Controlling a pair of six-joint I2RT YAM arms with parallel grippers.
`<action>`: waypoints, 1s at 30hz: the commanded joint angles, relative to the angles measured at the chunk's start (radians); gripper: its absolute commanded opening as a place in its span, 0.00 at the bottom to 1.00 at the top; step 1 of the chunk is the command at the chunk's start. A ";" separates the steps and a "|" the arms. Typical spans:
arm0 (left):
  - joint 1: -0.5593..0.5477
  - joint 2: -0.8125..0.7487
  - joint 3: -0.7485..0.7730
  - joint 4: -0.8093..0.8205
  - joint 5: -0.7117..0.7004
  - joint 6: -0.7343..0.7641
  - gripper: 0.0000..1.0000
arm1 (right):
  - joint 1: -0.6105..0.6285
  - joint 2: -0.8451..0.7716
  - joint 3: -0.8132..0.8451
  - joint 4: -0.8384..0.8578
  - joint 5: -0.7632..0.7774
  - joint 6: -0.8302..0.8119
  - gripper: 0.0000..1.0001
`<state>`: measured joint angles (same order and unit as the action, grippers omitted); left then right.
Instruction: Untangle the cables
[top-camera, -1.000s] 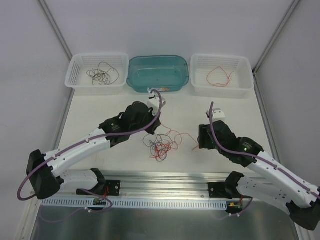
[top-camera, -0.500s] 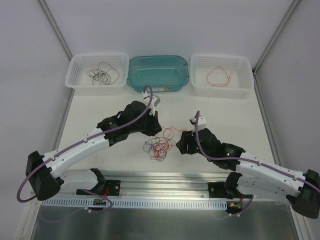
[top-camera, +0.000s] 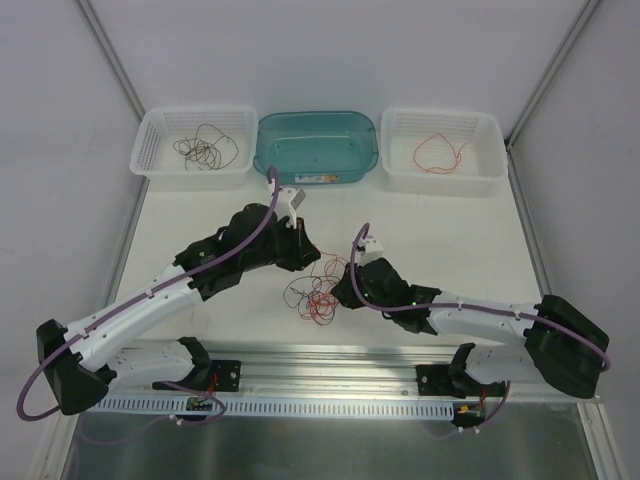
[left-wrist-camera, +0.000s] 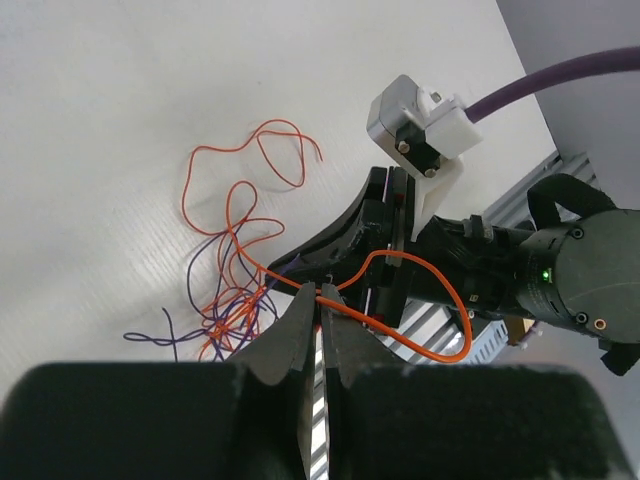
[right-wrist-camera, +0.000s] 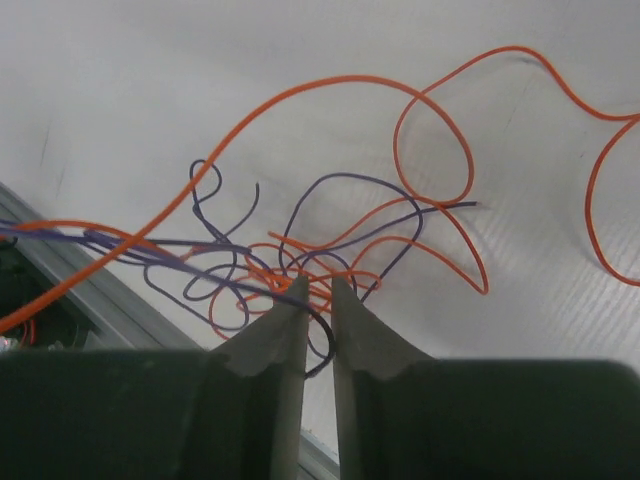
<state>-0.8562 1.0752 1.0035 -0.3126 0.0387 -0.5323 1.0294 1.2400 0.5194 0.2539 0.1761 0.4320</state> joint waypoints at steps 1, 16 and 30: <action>0.003 -0.079 -0.006 0.020 -0.061 0.017 0.00 | -0.002 -0.029 -0.025 0.078 0.013 0.030 0.11; 0.187 -0.233 0.027 -0.183 -0.344 0.152 0.00 | -0.258 -0.704 0.000 -0.873 0.491 -0.018 0.01; 0.293 -0.258 0.040 -0.408 -0.732 0.256 0.00 | -0.273 -0.711 0.272 -1.206 0.645 -0.061 0.01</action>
<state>-0.5930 0.8433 0.9966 -0.6441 -0.5560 -0.3393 0.7624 0.5396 0.6998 -0.8379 0.7273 0.4061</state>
